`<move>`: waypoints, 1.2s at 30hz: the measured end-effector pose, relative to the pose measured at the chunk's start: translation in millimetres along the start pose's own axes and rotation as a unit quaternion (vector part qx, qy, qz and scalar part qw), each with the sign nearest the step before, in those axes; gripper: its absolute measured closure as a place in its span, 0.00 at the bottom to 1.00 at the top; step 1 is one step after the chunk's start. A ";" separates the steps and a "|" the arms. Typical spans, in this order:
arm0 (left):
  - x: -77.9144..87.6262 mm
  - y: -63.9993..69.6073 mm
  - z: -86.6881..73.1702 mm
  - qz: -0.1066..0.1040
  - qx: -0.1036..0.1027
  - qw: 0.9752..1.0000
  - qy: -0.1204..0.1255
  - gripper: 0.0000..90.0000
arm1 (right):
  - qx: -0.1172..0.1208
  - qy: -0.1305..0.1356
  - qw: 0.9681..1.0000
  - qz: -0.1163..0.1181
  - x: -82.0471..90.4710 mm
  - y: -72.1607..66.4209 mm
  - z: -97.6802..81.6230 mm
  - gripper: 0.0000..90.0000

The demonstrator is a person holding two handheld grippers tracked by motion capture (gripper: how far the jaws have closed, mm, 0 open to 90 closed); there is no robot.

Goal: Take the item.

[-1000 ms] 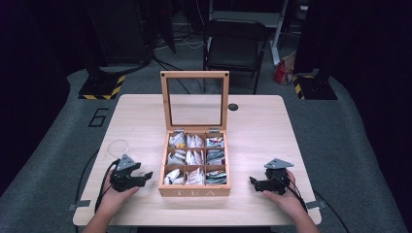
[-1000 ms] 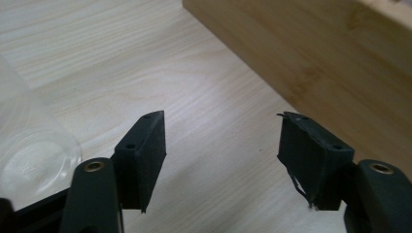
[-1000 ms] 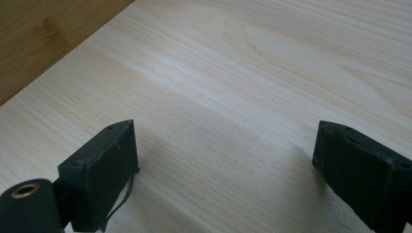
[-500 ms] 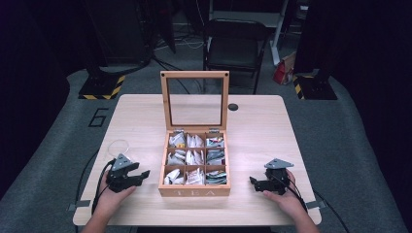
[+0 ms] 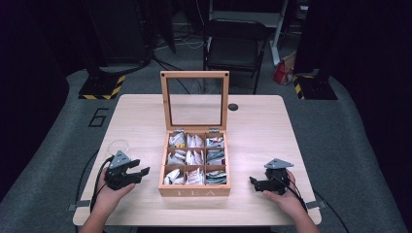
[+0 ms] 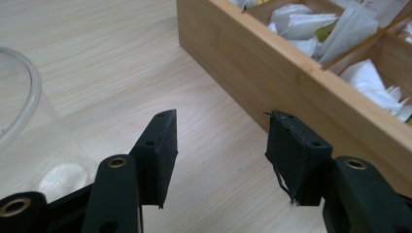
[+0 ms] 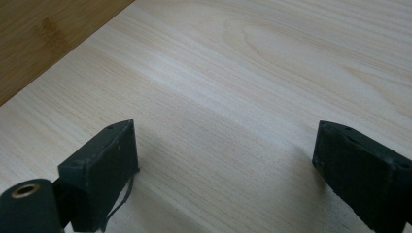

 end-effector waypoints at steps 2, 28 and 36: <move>1.7 2.7 6.3 -0.005 0.003 1.000 0.006 0.51 | -0.002 0.000 1.000 0.001 0.2 -0.3 0.1 0.09; 0.7 22.5 46.8 -0.043 -0.032 0.998 0.019 0.59 | 0.000 0.000 1.000 -0.001 0.0 0.0 0.1 0.09; -14.0 38.5 55.0 -0.061 -0.047 0.997 0.013 0.62 | -0.001 0.001 1.000 0.001 0.2 -0.2 0.2 0.09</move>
Point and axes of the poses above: each handheld gripper's, and its own axes: x roughly backward along the jaws, z roughly out of its top, y roughly to its right, the point moved 5 cm from there along -x, roughly forward along the jaws, and after that the axes turned 1 degree about -x, right-handed, at the moved point
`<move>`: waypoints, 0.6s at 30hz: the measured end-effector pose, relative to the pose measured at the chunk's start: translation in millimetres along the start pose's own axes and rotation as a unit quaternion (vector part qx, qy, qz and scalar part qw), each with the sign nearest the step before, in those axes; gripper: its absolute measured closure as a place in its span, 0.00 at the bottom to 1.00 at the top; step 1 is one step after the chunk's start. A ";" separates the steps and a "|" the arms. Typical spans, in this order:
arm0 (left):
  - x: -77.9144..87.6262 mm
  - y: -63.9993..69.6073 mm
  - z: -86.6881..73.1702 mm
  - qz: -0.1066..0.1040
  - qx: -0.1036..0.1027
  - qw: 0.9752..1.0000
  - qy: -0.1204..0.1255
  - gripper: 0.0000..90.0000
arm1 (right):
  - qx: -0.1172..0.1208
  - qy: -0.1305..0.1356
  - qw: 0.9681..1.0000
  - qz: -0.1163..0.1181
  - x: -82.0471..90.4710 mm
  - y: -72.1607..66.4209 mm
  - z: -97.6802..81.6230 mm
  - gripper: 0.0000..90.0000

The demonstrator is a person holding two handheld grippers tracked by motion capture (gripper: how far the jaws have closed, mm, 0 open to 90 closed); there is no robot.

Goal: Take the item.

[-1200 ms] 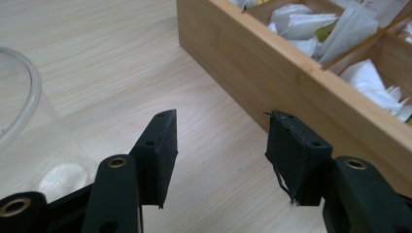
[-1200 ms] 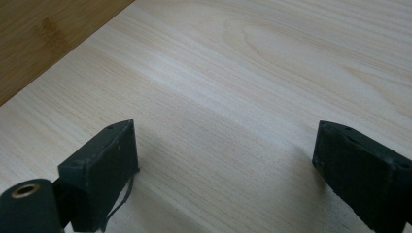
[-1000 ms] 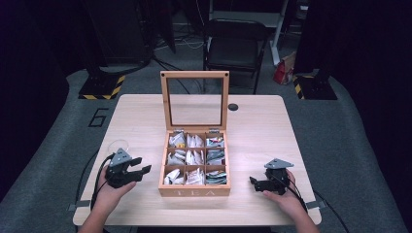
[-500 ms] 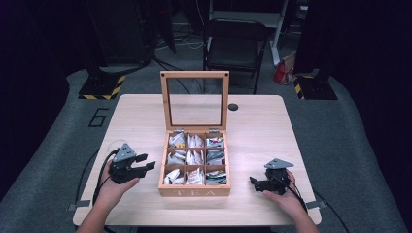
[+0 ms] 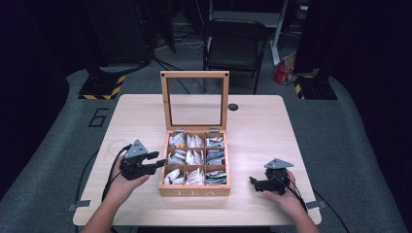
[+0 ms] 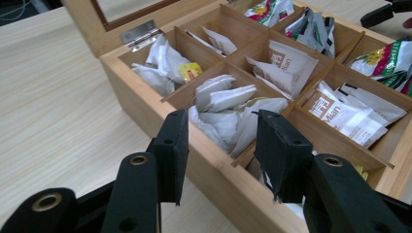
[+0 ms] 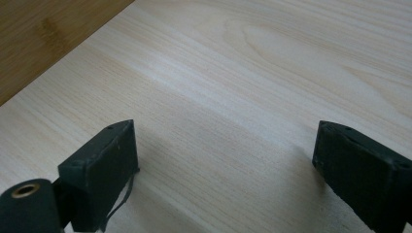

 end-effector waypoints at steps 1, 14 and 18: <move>-1.8 1.4 0.8 -0.004 -0.002 1.000 -0.002 0.63 | 0.000 0.000 1.000 0.000 0.0 0.0 0.0 0.09; -12.1 9.6 6.7 -0.022 -0.004 1.000 -0.004 0.69 | -0.001 0.000 1.000 0.000 -0.1 -0.1 0.0 0.09; -17.2 11.1 8.1 -0.023 -0.008 1.000 -0.004 0.70 | 0.000 0.000 1.000 0.000 0.0 -0.1 0.0 0.09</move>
Point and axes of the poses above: each handheld gripper's, and its own axes: x roughly backward along the jaws, z roughly out of its top, y roughly to its right, the point moved 5 cm from there along -x, roughly forward along the jaws, and after that the axes turned 1 degree about -x, right-handed, at the moved point
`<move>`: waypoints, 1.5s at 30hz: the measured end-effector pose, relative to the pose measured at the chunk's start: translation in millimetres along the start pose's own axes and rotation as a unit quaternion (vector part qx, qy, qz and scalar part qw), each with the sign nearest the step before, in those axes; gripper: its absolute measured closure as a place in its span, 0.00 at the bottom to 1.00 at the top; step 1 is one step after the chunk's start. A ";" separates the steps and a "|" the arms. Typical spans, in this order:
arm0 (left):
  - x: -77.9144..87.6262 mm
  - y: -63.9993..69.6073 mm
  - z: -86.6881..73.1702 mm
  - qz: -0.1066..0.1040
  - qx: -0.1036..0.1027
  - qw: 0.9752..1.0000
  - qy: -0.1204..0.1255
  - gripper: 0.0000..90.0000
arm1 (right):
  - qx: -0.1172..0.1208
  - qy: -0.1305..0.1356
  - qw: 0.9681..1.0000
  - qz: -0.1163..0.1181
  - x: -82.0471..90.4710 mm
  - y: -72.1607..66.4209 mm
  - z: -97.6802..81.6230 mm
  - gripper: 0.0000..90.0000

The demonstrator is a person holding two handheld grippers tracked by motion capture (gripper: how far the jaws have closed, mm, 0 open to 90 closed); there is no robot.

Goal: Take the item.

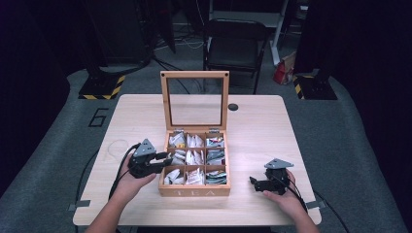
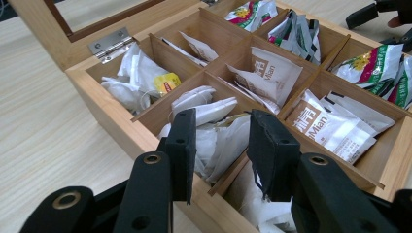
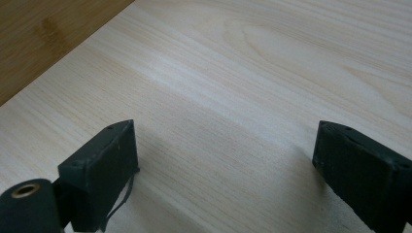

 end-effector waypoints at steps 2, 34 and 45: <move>-2.5 0.9 0.2 -0.004 -0.002 1.000 -0.003 0.71 | 0.001 0.000 1.000 -0.004 -0.5 0.4 0.0 0.09; -2.2 5.2 11.9 -0.012 -0.019 1.000 -0.002 1.00 | 0.000 0.000 1.000 -0.003 -0.5 0.1 0.0 0.09; 21.2 0.1 39.3 0.006 -0.029 0.999 0.017 1.00 | 0.000 0.000 1.000 0.000 -0.1 -0.1 0.0 0.09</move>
Point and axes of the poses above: each handheld gripper's, and its own axes: x roughly backward along the jaws, z roughly out of its top, y roughly to its right, the point moved 5 cm from there along -x, roughly forward along the jaws, and after that the axes turned 1 degree about -x, right-handed, at the moved point
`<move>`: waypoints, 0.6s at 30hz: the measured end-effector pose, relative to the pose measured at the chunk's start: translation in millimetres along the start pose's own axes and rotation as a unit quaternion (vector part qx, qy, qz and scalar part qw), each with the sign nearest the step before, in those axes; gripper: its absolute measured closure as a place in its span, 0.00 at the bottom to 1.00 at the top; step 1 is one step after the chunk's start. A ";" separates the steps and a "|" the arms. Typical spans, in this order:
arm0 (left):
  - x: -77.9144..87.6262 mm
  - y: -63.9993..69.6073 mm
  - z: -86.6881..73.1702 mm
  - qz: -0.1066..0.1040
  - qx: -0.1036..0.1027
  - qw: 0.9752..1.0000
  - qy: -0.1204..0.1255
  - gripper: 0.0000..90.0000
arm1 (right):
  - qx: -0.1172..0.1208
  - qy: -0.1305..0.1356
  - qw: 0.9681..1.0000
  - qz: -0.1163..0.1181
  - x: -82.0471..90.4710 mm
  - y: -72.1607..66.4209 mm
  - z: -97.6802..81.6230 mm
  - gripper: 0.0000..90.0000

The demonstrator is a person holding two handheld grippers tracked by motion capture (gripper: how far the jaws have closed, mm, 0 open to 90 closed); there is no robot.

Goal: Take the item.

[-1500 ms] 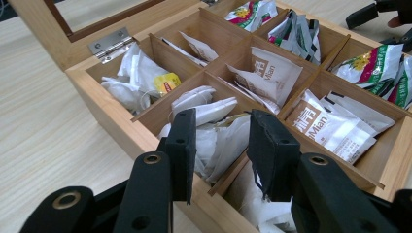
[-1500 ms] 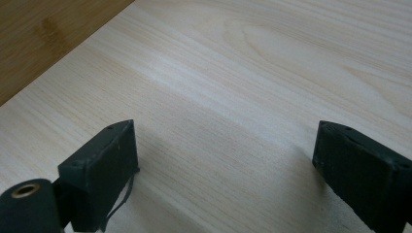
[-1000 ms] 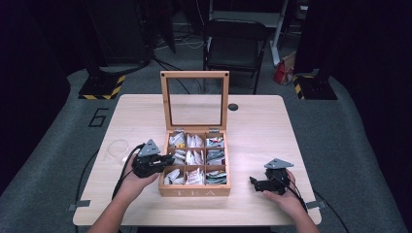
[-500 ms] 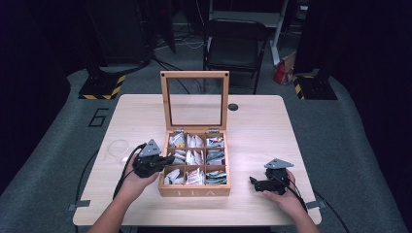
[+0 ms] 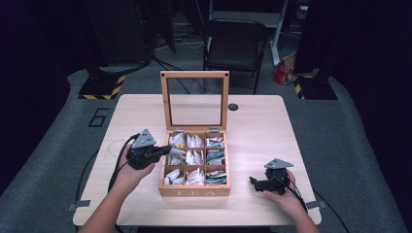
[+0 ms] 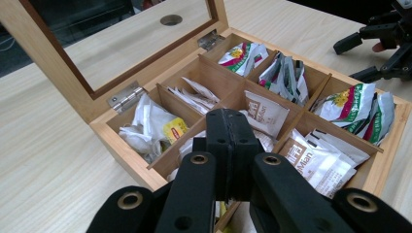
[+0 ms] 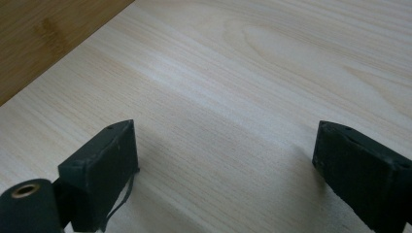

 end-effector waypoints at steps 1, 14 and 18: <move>1.0 -0.4 1.1 0.002 0.002 1.000 0.003 1.00 | 0.002 -0.001 1.000 -0.002 -0.2 0.4 -0.1 0.09; 8.8 -4.0 5.9 0.006 0.000 1.000 0.008 1.00 | 0.001 0.000 1.000 -0.002 -0.2 0.3 -0.1 0.09; 13.1 -7.2 6.3 0.011 0.003 1.000 0.009 1.00 | 0.002 0.000 1.000 -0.002 -0.1 0.4 0.0 0.09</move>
Point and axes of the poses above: each handheld gripper's, and its own axes: x roughly backward along the jaws, z roughly out of its top, y roughly to its right, the point moved 5 cm from there along -x, roughly forward along the jaws, and after that the axes turned 1 degree about -x, right-handed, at the moved point
